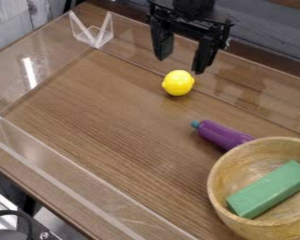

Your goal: Put the purple eggplant in the brown bowl

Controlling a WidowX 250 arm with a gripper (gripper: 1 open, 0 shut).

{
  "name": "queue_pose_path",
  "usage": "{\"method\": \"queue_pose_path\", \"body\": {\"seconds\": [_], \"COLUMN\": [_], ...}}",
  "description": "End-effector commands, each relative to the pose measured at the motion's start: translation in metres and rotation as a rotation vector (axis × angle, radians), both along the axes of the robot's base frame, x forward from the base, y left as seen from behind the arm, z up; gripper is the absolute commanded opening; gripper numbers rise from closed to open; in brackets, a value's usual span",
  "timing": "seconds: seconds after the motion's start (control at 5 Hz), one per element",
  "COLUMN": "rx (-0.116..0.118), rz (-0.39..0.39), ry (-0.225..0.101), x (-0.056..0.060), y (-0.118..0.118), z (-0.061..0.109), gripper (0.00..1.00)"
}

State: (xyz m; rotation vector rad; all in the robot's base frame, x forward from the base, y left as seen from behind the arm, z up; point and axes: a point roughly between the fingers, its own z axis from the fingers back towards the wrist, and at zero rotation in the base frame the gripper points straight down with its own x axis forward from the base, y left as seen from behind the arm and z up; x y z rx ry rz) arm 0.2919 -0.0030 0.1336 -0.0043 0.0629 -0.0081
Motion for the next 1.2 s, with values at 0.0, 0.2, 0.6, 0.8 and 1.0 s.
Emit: {"method": "queue_pose_path", "body": {"seconds": [0.0, 0.2, 0.6, 0.8, 1.0], "rx": [-0.004, -0.016, -0.027, -0.025, -0.026], "rz": [-0.222, -0.472, -0.889, -1.02, -1.034], "ry": [0.021, 0.037, 0.018, 0.005, 0.002], "x": [-0.005, -0.011, -0.021, -0.02, -0.018], "y": [-0.005, -0.016, -0.042, -0.051, -0.054], "z": [-0.006, -0.015, -0.029, -0.037, -0.045], "gripper": [1.0, 1.0, 1.0, 1.0, 1.0]}}
